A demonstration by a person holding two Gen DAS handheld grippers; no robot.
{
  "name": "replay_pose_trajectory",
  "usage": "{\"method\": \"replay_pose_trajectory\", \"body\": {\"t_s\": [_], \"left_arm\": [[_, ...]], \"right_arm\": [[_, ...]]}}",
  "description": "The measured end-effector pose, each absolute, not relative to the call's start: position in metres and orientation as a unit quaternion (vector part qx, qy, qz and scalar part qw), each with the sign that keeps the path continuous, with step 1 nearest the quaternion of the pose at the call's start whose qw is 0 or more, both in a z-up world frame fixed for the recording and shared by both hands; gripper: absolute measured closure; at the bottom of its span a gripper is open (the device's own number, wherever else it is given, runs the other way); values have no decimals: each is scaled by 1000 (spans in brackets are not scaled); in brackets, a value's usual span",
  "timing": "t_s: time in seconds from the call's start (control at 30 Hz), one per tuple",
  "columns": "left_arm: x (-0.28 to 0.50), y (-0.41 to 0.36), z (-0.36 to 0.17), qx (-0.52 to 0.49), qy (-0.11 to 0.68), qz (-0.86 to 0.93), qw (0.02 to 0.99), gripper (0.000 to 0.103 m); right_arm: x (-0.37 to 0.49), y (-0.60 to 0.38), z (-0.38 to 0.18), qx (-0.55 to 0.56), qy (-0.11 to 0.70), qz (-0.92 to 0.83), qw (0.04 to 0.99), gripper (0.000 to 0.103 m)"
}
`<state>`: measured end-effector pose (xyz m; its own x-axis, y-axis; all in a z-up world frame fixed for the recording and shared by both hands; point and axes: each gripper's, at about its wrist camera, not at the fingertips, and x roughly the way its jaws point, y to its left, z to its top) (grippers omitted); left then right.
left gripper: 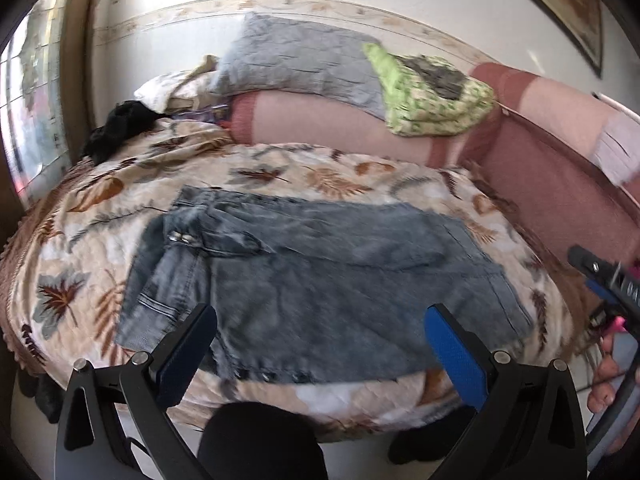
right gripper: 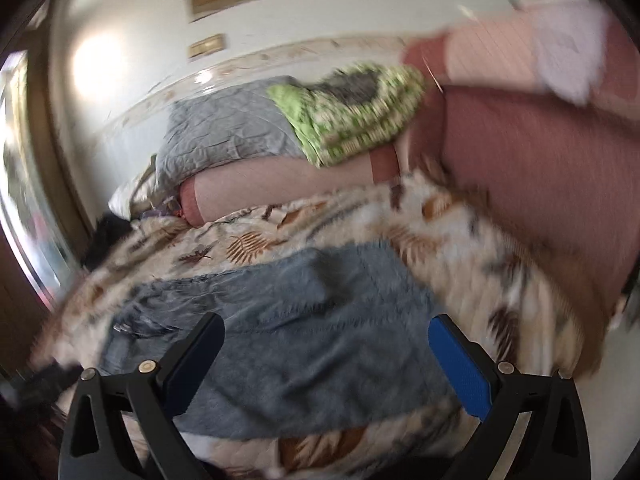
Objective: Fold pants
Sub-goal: 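Move both open grippers down to the waistband edge of the jeans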
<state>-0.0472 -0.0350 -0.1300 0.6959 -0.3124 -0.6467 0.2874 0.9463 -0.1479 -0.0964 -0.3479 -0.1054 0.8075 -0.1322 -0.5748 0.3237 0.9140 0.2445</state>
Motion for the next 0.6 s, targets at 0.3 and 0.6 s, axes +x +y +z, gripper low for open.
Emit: {"method": "replay_pose_trajectory", "body": {"t_s": [0.3, 0.6], "left_arm": [[-51, -21, -152, -56, 421, -133, 896, 0], [-52, 5, -154, -82, 417, -81, 902, 0]], "right_arm": [[-133, -305, -146, 274, 348, -26, 896, 0], [-136, -271, -156, 261, 362, 43, 894, 0]]}}
